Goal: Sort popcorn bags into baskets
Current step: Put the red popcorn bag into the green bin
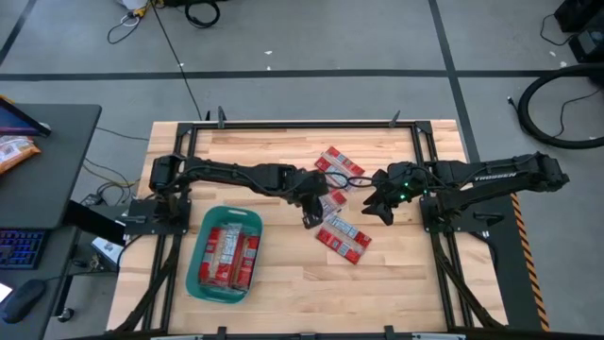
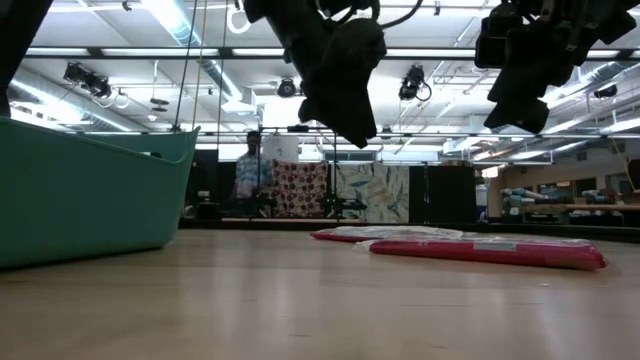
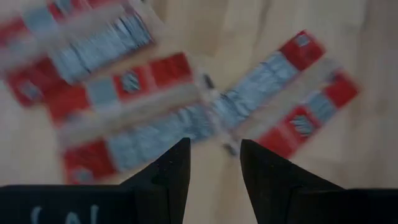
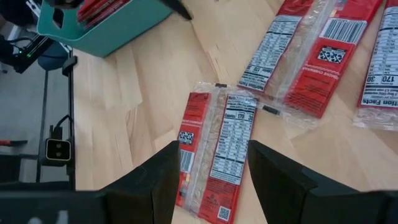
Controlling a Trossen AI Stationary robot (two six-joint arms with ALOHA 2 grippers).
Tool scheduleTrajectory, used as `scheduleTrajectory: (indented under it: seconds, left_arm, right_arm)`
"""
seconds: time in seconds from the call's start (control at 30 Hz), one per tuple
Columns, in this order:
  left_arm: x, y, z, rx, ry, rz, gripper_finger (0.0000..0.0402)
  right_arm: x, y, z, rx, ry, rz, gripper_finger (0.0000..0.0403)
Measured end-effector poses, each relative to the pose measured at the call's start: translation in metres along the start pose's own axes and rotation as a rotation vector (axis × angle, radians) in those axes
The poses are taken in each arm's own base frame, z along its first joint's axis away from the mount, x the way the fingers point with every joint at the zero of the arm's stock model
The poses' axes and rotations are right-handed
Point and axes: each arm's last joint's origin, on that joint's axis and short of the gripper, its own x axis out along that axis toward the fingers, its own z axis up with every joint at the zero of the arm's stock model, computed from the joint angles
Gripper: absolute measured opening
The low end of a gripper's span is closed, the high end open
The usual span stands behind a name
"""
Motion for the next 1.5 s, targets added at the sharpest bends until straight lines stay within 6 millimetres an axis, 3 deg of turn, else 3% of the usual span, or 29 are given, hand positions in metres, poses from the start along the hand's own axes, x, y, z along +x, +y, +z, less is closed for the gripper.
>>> scheduleTrajectory:
  seconds: [0.3,0.6,1.0,1.5]
  left_arm:
    - [0.004,0.020,0.004,0.286,-0.010,0.210,0.0144]
    - [0.031,0.050,-0.008,0.391,0.054,0.172,0.0144]
    - [0.072,0.052,-0.033,0.838,0.255,0.095,0.0144]
    - [0.092,0.056,-0.045,0.955,0.350,0.110,0.0143]
  right_arm:
    - [0.000,-0.001,0.001,0.000,-0.018,-0.025,0.0192]
    - [0.000,-0.001,0.002,0.001,-0.044,-0.052,0.0192]
    - [0.000,-0.001,0.003,0.021,-0.061,-0.065,0.0192]
    - [0.001,-0.001,0.003,0.050,-0.065,-0.060,0.0192]
